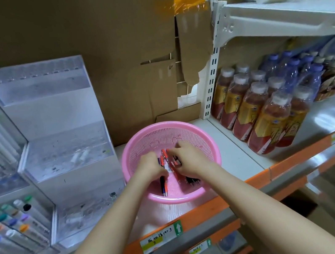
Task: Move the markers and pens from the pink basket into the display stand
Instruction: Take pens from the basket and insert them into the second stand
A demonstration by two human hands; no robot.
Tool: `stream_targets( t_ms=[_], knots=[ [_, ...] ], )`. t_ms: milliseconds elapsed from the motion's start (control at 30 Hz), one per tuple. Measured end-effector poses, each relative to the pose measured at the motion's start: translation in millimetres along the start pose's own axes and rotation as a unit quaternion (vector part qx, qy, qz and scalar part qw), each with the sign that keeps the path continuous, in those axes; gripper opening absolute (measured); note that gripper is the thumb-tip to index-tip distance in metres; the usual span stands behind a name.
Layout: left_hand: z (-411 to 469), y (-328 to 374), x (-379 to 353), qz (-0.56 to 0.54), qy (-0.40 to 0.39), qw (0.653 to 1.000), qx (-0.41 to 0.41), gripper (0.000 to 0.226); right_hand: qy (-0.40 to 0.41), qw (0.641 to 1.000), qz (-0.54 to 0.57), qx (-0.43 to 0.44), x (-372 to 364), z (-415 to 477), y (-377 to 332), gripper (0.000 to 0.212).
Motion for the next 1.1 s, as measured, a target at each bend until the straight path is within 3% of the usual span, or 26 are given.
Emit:
stream_targets(
  t_ms=[133,333,500,667,800,933,1100],
  knots=[
    [4.6,-2.8,-1.3,0.000,0.002,1.000,0.001,0.034,-0.077,0.996,0.020,0.025,-12.2,2.0,-3.8,0.013],
    [5.1,-4.3,-3.2,-0.108,-0.041,0.993,0.005,0.020,-0.081,0.994,0.070,-0.017,-10.1,3.1,1.3,0.022],
    [6.5,-3.2,-6.7,-0.224,-0.072,0.971,-0.029,0.016,-0.079,0.985,0.144,-0.059,-9.4,7.5,11.8,0.041],
    [8.5,-0.8,-1.6,-0.206,-0.004,0.976,-0.073,0.030,-0.060,0.970,0.224,-0.076,-9.4,8.1,17.0,0.034],
    [0.7,6.6,10.2,-0.173,0.079,0.974,-0.119,0.050,-0.022,0.948,0.312,-0.059,-3.5,6.4,13.3,0.008],
    [-2.7,12.4,16.1,-0.137,0.125,0.969,-0.161,0.044,0.007,0.931,0.363,-0.039,6.7,1.5,13.2,0.040],
    [-13.8,20.9,28.0,-0.137,0.171,0.954,-0.206,0.038,0.061,0.925,0.376,-0.006,25.4,-4.6,6.2,0.040]
  ],
)
Point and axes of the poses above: each hand's wrist, its own z-axis towards the middle knuckle, its own x-axis out of the back of the hand, y = z × x, the point moved 6 cm from there along z, towards the middle knuckle, and after that the axes turned 4 degrees about -y, right-handed, at the moved point
